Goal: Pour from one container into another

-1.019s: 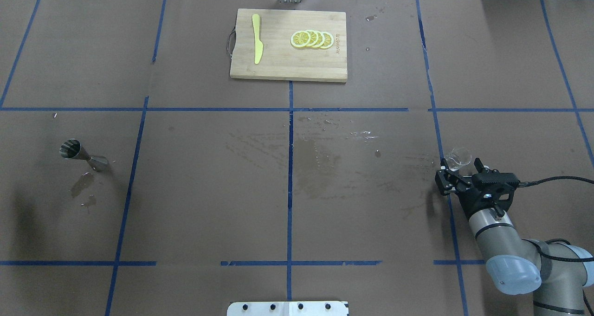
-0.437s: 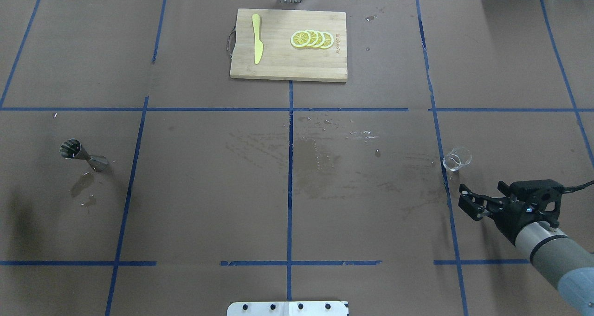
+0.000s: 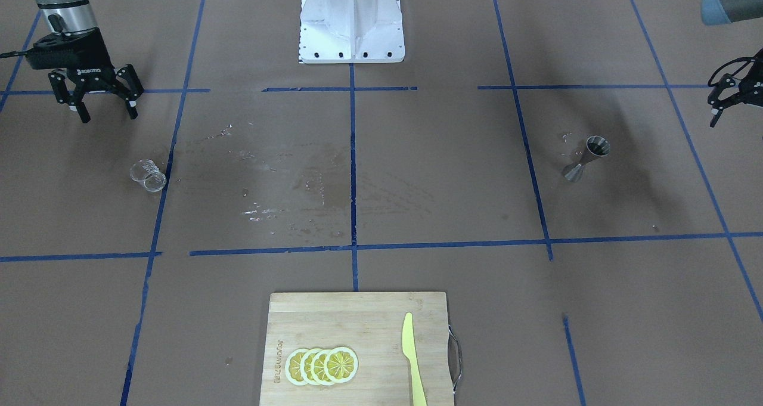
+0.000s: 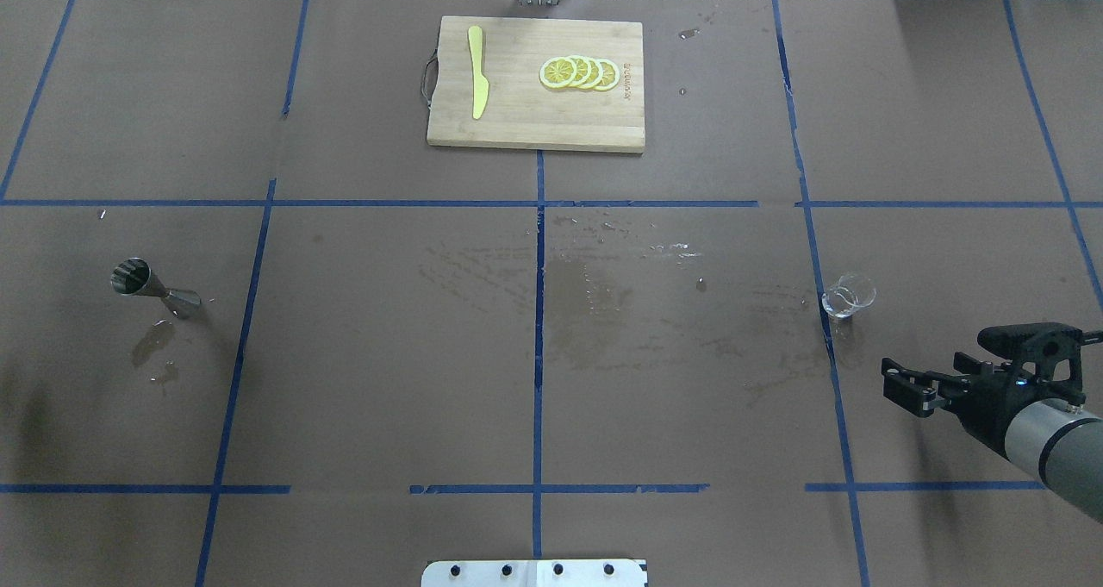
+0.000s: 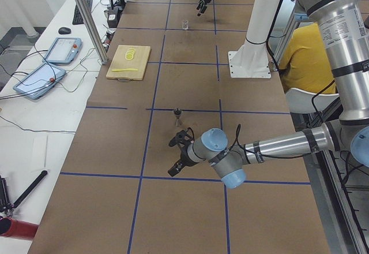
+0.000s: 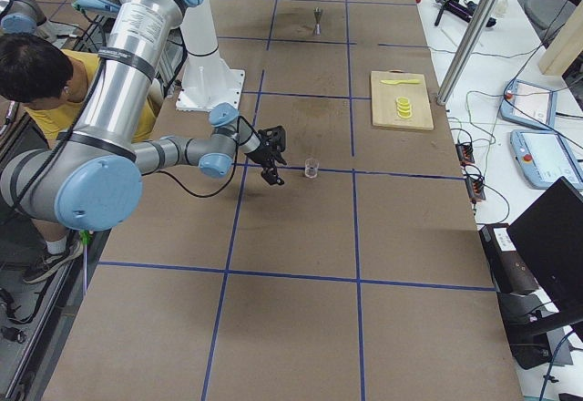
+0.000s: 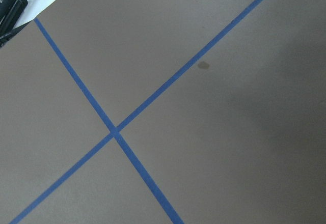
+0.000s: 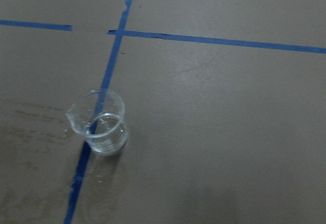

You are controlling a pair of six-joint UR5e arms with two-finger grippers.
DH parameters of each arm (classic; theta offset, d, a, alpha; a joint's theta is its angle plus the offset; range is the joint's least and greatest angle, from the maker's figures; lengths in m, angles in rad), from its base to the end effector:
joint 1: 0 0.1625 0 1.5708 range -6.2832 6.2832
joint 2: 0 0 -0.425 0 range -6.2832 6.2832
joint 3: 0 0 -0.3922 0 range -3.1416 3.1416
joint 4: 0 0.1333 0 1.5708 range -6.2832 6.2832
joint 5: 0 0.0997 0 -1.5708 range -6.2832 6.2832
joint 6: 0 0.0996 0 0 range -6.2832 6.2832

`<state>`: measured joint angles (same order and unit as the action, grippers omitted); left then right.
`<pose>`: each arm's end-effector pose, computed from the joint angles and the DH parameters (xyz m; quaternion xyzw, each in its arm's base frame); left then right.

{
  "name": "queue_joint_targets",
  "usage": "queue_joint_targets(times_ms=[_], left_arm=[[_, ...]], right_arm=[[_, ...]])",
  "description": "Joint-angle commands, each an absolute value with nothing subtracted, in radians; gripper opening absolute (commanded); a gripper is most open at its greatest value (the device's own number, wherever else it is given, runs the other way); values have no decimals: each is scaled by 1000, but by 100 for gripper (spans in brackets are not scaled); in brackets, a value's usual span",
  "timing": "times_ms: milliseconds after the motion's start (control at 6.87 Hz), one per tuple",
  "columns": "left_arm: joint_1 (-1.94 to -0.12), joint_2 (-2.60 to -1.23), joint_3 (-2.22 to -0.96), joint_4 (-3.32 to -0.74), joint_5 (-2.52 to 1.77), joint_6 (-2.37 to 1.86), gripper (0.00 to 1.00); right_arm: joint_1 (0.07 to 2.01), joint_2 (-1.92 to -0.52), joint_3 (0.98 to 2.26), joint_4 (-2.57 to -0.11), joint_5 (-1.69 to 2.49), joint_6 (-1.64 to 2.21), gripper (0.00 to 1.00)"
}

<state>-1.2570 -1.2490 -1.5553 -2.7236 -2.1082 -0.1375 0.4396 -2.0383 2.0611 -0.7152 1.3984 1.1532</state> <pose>0.0348 -0.3738 0.6815 0.3181 0.3231 0.1828 0.8724 -0.2434 -0.2807 0.5189 0.2469 -0.3529 0.0465 0.9013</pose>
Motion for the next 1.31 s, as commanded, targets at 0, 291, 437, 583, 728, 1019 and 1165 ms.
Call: queue_joint_targets(times_ms=[0, 291, 437, 583, 728, 1019, 1165], left_arm=[[-1397, -1369, -1590, -2389, -2293, -137, 100], [-1466, -1592, -1698, -1803, -2295, -135, 100], [-1517, -1699, -1707, -1584, -2296, -133, 100], [-1563, -1712, -1736, -1459, -2304, -132, 100], [-1586, -1709, -1767, -1369, -2375, -124, 100], [-1580, -1608, -1801, -1330, -2376, -10, 100], [-1560, -1551, -1787, -1377, -2381, 18, 100]], right_arm=[[778, -2007, 1993, -725, 1738, 842, 100], [1145, -1856, 1813, -832, 2072, 580, 100], [1280, -1742, 1771, -1015, 2185, 436, 100], [1363, -1656, 1770, -1227, 2241, 308, 100], [1435, -1579, 1770, -1431, 2296, 164, 100], [1511, -1467, 1782, -1731, 2355, 14, 100], [1519, -1466, 1804, -1733, 2355, 8, 100]])
